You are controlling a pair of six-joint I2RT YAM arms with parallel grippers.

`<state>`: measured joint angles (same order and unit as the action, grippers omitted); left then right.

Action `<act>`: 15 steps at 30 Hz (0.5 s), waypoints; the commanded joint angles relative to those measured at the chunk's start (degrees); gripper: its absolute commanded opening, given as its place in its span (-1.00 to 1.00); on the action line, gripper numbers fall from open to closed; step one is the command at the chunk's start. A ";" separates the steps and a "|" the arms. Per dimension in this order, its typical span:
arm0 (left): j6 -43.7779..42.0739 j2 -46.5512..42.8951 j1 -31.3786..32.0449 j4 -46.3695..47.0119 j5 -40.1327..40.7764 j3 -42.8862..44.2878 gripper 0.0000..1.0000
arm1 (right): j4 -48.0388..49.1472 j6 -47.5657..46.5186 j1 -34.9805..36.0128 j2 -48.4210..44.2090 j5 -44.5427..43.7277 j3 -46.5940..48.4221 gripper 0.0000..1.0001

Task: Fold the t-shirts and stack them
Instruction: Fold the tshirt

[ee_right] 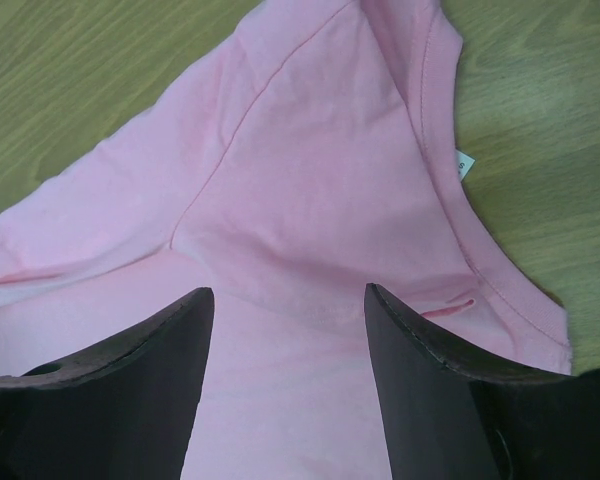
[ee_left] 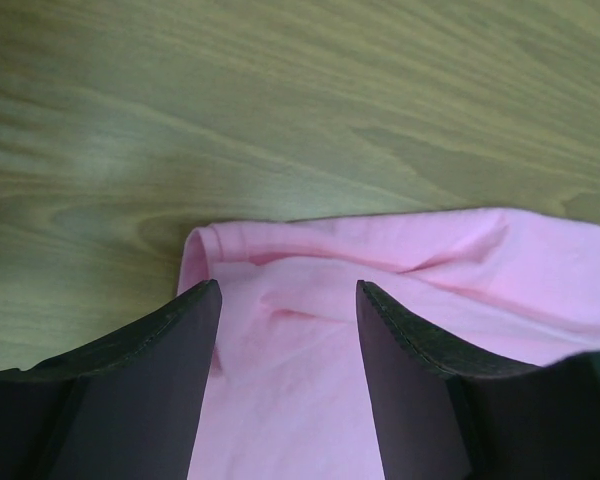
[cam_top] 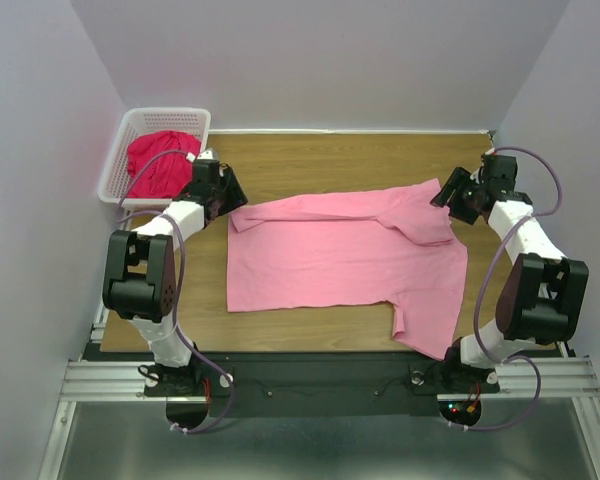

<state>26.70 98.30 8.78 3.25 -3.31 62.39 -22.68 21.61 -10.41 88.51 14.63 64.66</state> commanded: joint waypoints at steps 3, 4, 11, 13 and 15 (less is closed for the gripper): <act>-4.98 -1.63 0.01 1.24 1.55 0.18 0.35 | 0.70 -0.78 0.04 -1.50 1.80 -0.33 0.36; -6.21 -0.66 0.01 1.15 1.64 1.58 0.35 | 0.62 -0.86 0.04 -1.50 1.72 -0.24 0.36; -11.14 4.53 0.01 -0.52 0.68 5.72 0.26 | 0.70 -0.78 0.04 -1.23 2.24 -0.77 0.36; -12.02 5.58 0.19 -0.78 -1.86 6.51 0.19 | 0.70 -0.78 0.04 -1.15 2.24 -0.94 0.36; -12.55 6.02 0.36 -1.40 -4.06 7.39 0.13 | 0.70 -0.69 0.04 -0.97 2.42 -1.03 0.36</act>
<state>17.56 104.01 8.78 2.24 -3.40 66.67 -22.65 21.56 -10.41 88.49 16.01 64.51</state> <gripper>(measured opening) 0.589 0.677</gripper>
